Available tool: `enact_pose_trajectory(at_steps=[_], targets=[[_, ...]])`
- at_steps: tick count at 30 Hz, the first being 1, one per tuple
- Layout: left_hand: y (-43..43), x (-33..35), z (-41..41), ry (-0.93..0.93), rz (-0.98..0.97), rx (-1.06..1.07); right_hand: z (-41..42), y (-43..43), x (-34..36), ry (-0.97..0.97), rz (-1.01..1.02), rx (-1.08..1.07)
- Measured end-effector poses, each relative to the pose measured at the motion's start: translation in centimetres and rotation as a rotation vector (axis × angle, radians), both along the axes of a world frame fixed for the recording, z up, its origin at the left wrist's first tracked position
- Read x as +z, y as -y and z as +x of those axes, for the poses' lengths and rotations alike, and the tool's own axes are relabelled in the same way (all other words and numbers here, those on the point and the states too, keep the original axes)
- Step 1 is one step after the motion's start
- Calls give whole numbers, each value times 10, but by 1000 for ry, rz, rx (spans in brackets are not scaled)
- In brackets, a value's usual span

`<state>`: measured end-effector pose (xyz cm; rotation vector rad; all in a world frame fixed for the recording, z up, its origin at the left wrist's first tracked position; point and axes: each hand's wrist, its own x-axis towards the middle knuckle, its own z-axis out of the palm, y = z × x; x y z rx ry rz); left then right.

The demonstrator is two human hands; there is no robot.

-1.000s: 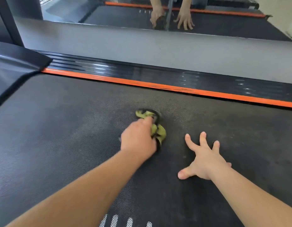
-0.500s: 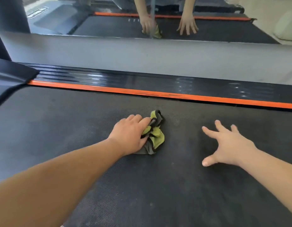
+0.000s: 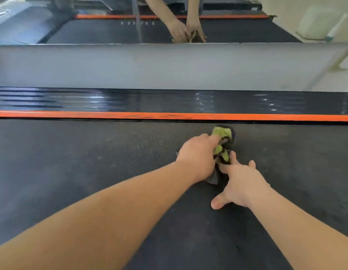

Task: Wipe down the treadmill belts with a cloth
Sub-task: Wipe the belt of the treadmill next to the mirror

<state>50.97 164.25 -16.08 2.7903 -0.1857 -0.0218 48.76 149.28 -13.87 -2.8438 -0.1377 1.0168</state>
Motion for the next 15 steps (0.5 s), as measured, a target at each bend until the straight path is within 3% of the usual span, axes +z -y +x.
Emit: enact_pose_trajectory(at_steps=[2, 4, 8, 11, 13, 15], targets=[[-3, 2, 4, -7, -15, -200, -3, 0, 3, -15, 14, -15], [-40, 3, 17, 53, 69, -174, -4, 0, 5, -11, -4, 15], [-128, -2, 27, 145, 340, 241, -3, -1, 3, -1, -16, 31], [-104, 4, 17, 37, 176, 472, -1, -2, 3, -18, -21, 21], [-56, 7, 3, 32, 58, 362, -1, -4, 5, -25, -22, 22], [-11, 8, -23, 45, -17, 101, -2, -4, 7, -29, -12, -2]])
